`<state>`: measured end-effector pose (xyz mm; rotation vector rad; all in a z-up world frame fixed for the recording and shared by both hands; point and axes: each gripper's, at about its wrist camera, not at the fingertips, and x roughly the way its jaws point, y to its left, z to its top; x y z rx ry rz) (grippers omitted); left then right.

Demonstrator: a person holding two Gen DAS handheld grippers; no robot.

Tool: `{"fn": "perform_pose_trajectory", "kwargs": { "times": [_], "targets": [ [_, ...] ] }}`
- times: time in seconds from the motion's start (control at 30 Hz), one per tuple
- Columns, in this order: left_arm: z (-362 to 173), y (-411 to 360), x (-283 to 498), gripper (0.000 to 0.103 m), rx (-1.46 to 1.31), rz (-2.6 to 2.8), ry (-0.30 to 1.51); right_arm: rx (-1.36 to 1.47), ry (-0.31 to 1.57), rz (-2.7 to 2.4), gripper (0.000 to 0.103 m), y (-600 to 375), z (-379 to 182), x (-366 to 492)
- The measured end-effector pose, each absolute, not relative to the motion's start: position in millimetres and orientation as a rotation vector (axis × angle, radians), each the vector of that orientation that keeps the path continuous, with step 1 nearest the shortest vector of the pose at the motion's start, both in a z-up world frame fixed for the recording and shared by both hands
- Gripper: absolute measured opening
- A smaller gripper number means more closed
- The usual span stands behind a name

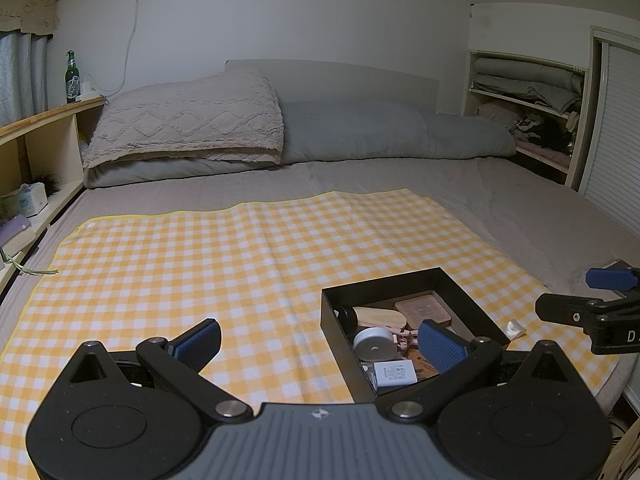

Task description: Organize rigid objects

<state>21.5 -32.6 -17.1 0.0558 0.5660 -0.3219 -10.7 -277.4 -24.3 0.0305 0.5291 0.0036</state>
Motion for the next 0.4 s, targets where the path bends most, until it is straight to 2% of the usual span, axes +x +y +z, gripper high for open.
{"fn": "perform_pose_trajectory", "kwargs": {
  "times": [0.4],
  "targets": [
    [-16.0, -29.4, 21.5, 0.103, 0.054, -0.302, 0.567, 0.031, 0.529, 0.004, 0.103, -277.5, -24.8, -10.6]
  ]
}}
